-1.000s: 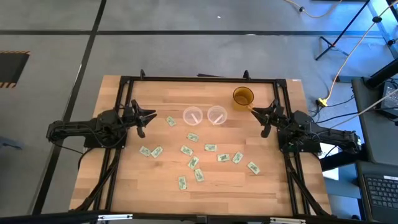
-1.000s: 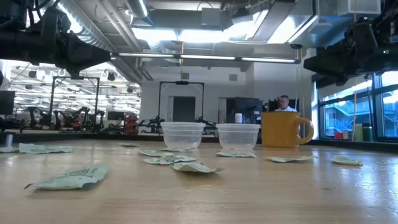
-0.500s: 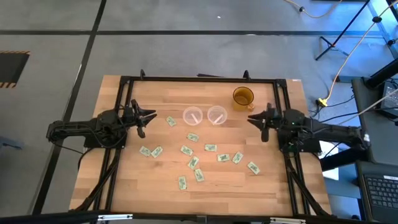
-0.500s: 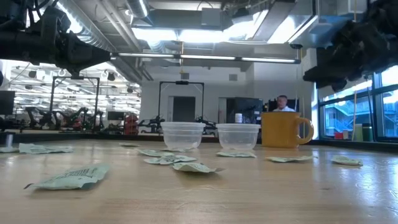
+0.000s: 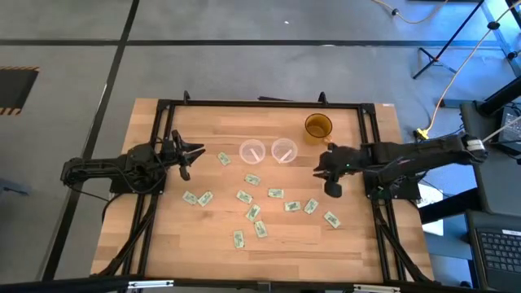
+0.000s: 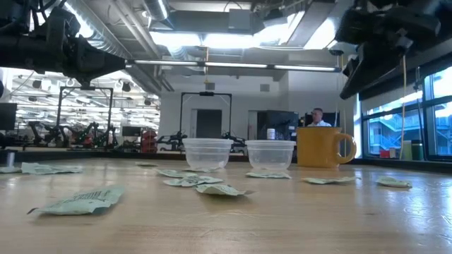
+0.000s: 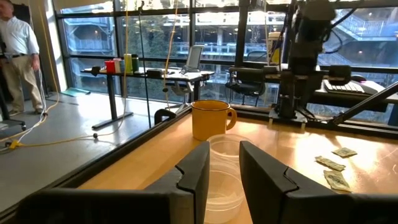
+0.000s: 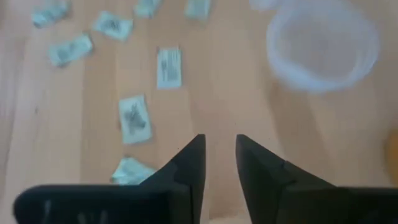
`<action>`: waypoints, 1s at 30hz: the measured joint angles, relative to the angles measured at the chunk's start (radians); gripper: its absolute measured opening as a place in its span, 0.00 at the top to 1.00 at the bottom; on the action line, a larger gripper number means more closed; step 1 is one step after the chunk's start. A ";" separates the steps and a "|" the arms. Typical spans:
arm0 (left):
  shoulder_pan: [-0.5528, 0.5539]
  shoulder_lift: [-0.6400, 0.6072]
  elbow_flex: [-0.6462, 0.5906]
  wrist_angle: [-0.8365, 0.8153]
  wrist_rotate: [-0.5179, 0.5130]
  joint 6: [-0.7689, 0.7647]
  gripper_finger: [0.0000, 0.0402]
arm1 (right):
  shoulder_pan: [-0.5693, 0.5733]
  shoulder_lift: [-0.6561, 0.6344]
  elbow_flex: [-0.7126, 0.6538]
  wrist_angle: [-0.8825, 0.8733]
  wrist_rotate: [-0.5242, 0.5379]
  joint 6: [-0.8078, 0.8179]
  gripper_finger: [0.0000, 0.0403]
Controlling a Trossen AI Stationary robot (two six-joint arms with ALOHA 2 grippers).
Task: Pick and place Stevia / Truvia into bins
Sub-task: Put the stevia packet into the right transparent container
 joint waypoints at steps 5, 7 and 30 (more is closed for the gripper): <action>0.000 0.000 0.000 0.000 0.000 0.000 0.80 | 0.074 0.163 0.107 -0.111 0.001 0.169 0.77; 0.000 0.000 0.000 0.000 0.000 0.000 0.80 | 0.099 0.219 0.111 -0.118 0.000 0.214 0.77; 0.000 0.000 0.000 0.000 0.000 0.000 0.80 | 0.176 0.533 0.096 -0.005 -0.061 0.285 0.77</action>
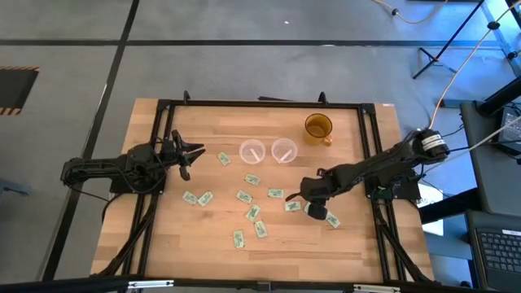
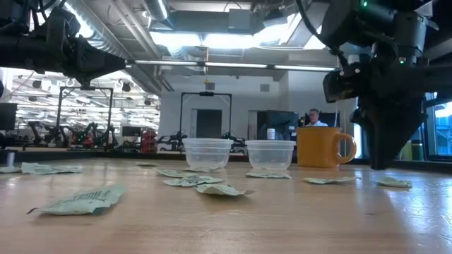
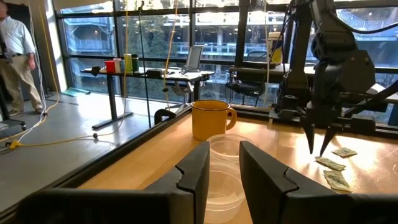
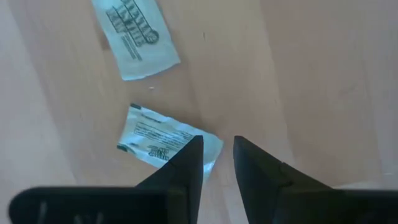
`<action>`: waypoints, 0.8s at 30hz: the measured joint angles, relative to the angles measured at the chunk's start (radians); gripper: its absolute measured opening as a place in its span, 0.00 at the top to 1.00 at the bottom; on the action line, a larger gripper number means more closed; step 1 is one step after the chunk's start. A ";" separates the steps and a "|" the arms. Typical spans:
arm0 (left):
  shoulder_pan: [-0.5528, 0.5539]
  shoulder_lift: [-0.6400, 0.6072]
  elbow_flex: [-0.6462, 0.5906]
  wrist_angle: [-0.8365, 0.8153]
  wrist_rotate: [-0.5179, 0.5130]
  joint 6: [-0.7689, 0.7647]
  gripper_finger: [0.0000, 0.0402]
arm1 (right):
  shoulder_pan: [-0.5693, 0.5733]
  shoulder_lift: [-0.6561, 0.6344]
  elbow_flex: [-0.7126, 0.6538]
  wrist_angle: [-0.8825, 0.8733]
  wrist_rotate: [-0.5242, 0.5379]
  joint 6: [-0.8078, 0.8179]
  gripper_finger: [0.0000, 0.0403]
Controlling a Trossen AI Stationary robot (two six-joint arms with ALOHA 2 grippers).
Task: Pick and place Stevia / Truvia into bins
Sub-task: Put the stevia packet into the right transparent container
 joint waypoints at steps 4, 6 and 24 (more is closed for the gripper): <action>0.000 0.000 0.000 0.000 0.000 0.000 0.80 | 0.000 0.028 0.000 -0.003 -0.026 0.011 0.77; 0.000 0.000 0.000 0.000 0.000 0.000 0.80 | 0.000 0.042 0.000 -0.004 -0.033 0.012 0.77; 0.000 0.000 0.000 0.000 0.000 0.000 0.80 | -0.001 0.090 0.001 -0.010 -0.005 0.015 0.98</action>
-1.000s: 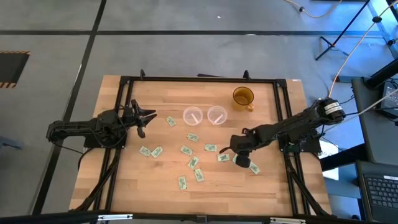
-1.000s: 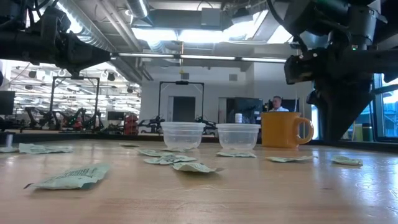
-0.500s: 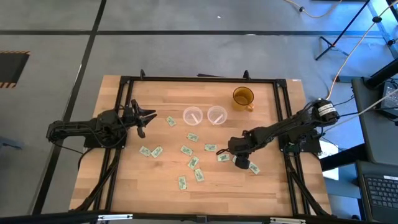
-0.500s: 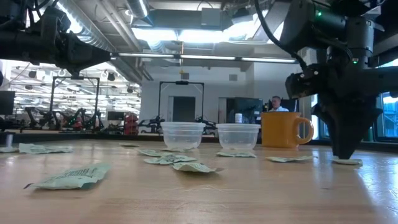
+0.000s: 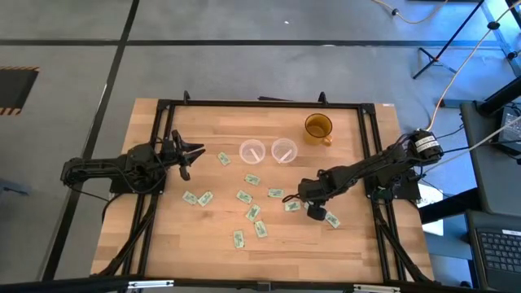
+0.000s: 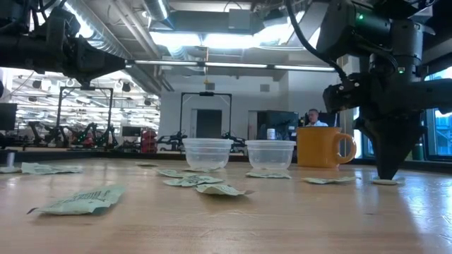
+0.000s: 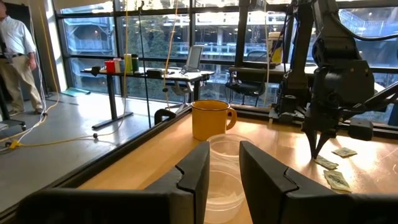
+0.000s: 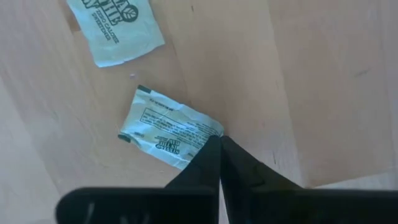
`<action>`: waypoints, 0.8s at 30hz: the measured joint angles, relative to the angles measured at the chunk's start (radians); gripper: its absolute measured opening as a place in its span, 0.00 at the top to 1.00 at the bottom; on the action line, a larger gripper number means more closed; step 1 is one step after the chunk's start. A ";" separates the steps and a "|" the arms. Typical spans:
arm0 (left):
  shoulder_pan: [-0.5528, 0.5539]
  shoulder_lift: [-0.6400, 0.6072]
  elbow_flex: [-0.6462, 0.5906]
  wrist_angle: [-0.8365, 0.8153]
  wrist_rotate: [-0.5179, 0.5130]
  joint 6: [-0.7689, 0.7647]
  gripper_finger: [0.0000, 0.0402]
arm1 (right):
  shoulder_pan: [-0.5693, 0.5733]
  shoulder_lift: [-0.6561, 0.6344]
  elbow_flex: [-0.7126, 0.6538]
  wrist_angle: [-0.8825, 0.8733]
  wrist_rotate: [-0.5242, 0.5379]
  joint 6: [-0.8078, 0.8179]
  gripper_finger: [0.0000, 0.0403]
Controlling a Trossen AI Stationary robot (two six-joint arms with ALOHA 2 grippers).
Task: Pick and place Stevia / Truvia into bins
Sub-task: Put the stevia packet into the right transparent container
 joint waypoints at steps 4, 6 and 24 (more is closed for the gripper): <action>0.000 0.000 0.000 0.000 0.000 0.000 0.80 | 0.001 -0.011 -0.001 0.003 0.008 -0.001 0.99; 0.000 0.000 0.000 0.000 0.000 0.000 0.80 | 0.001 -0.031 -0.003 0.005 0.014 0.001 0.99; 0.000 0.000 0.000 0.000 -0.001 0.000 0.80 | -0.131 -0.197 0.165 0.018 0.277 -0.261 1.00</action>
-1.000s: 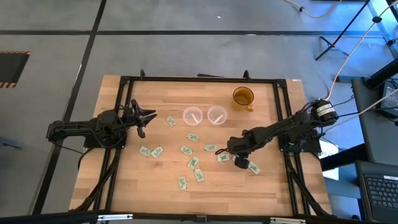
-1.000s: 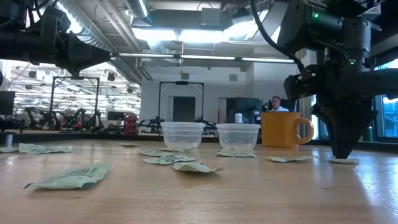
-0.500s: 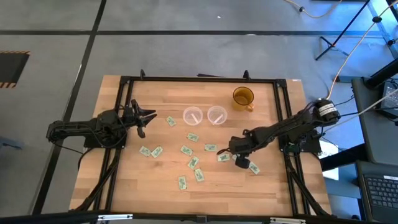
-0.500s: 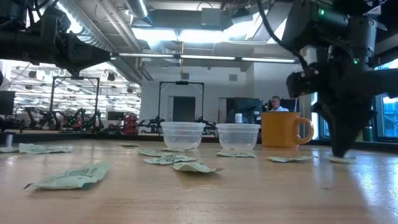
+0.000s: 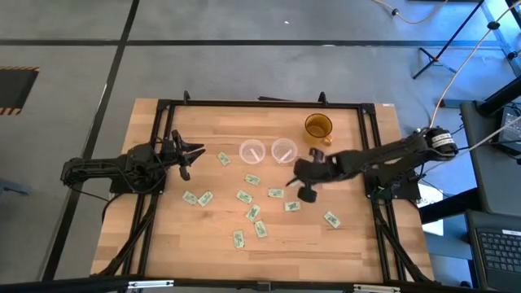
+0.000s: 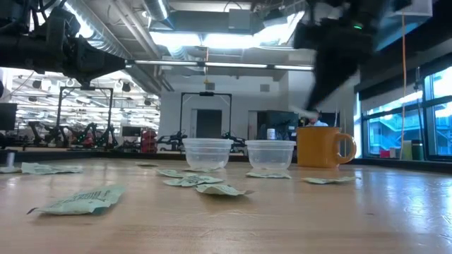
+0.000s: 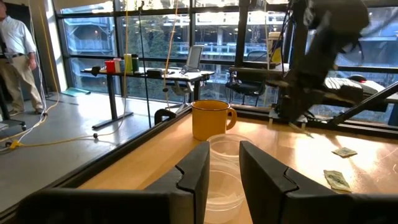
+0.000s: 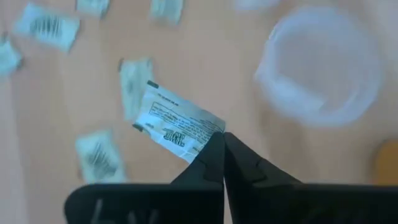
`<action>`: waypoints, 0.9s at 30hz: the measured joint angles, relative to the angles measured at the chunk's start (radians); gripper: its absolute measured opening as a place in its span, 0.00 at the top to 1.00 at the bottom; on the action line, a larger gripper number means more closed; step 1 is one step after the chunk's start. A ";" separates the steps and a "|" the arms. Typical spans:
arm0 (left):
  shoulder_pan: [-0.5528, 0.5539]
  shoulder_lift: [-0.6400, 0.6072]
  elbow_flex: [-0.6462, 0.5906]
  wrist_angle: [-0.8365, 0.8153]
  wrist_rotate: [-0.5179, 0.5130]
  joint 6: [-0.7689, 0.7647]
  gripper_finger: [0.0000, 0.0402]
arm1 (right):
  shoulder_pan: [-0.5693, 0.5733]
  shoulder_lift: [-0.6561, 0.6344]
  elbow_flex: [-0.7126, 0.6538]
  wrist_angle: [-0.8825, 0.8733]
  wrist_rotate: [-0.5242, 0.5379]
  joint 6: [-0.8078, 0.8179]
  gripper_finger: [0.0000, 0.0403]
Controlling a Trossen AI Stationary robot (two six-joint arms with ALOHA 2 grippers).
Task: Pick and place Stevia / Truvia into bins
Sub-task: Put the stevia packet into the right transparent container
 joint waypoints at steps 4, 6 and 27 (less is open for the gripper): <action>0.000 0.000 0.000 0.000 0.000 0.000 0.80 | -0.109 0.014 0.062 0.009 0.004 -0.132 1.00; 0.000 0.000 0.000 0.000 0.000 0.000 0.80 | -0.165 0.019 0.072 0.013 0.002 -0.192 1.00; 0.000 0.015 0.000 -0.001 0.000 0.000 0.80 | -0.372 0.279 0.066 0.160 -0.071 -0.324 0.98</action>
